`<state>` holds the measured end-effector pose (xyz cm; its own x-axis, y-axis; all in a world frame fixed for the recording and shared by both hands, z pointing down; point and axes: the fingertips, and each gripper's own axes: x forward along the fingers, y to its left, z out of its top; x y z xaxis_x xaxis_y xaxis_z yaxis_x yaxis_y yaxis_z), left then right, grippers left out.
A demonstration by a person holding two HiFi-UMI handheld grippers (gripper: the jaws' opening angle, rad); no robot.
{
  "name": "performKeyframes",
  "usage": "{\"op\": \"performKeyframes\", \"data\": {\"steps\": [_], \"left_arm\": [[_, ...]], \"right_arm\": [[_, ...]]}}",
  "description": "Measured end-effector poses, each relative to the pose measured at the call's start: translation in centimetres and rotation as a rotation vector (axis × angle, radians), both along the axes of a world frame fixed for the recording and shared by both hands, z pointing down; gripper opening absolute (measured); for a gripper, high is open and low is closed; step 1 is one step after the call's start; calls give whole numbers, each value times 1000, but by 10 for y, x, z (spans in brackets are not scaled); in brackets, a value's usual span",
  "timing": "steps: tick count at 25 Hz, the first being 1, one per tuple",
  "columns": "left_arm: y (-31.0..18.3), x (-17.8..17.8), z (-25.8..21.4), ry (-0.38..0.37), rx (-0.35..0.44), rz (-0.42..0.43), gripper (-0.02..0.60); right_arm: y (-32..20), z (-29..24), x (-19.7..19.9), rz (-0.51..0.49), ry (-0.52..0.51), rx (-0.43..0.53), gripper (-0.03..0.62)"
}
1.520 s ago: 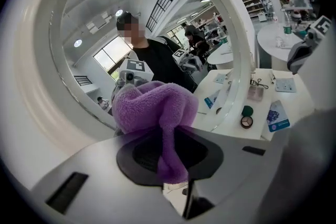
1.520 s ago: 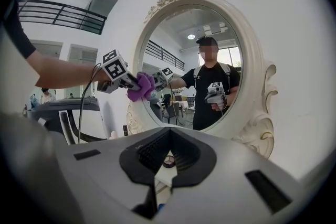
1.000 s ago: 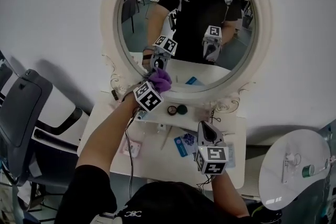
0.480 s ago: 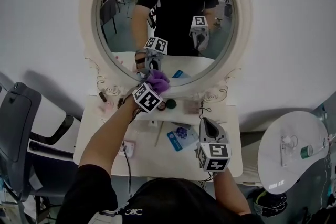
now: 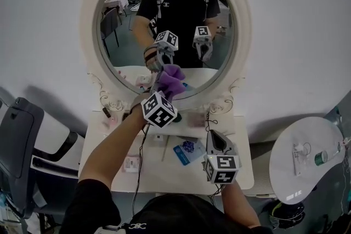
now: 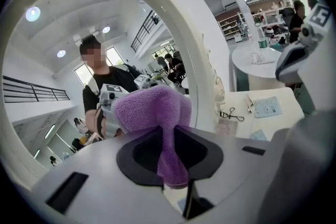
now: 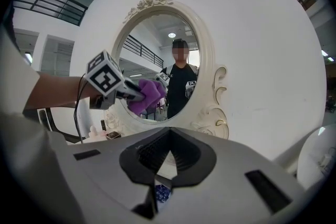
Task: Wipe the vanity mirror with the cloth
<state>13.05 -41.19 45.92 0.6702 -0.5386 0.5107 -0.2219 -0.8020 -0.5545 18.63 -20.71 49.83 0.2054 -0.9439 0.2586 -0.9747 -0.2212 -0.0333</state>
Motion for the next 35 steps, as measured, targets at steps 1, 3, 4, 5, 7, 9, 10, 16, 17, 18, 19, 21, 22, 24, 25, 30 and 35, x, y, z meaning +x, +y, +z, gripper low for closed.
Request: {"op": "performKeyframes", "data": {"steps": [1, 3, 4, 5, 7, 9, 10, 16, 17, 18, 19, 21, 22, 24, 25, 30, 35], "left_arm": [[2, 3, -21, 21, 31, 7, 71], [5, 8, -66, 62, 95, 27, 71], [7, 10, -90, 84, 127, 35, 71], [7, 12, -116, 106, 160, 38, 71], [7, 14, -167, 151, 229, 37, 71], [6, 14, -216, 192, 290, 35, 71], [7, 15, -239, 208, 319, 35, 71], [7, 20, -335, 212, 493, 14, 71], [6, 20, -344, 208, 507, 10, 71], [5, 21, -352, 209, 512, 7, 71], [4, 21, -360, 215, 510, 5, 71], [2, 21, -372, 243, 487, 6, 71], [2, 21, -376, 261, 468, 8, 71], [0, 22, -381, 296, 424, 15, 71], [0, 23, -383, 310, 406, 19, 71], [2, 33, -385, 325, 421, 29, 72], [7, 42, -387, 332, 418, 57, 72]], "right_arm": [[-1, 0, 0, -2, -3, 2, 9], [-3, 0, 0, -5, -8, 5, 9], [-4, 0, 0, -7, -10, 8, 9], [-6, -1, 0, -9, -12, 12, 9], [-8, -3, -1, -15, -16, 21, 9], [-10, -5, -3, -22, -17, 27, 9], [-11, -6, -3, -25, -16, 30, 9], [-13, -12, -1, -28, -21, 53, 9], [-14, -13, 0, -27, -20, 56, 9], [-14, -14, 1, -27, -18, 57, 9], [-14, -16, 2, -26, -17, 60, 9], [-13, -18, 5, -21, -16, 68, 9], [-12, -20, 6, -17, -15, 72, 9], [-11, -21, 10, -9, -14, 77, 9], [-11, -21, 13, -6, -13, 78, 9], [-9, -20, 21, 10, -15, 75, 9], [-10, -18, 27, 10, -10, 67, 9]]}}
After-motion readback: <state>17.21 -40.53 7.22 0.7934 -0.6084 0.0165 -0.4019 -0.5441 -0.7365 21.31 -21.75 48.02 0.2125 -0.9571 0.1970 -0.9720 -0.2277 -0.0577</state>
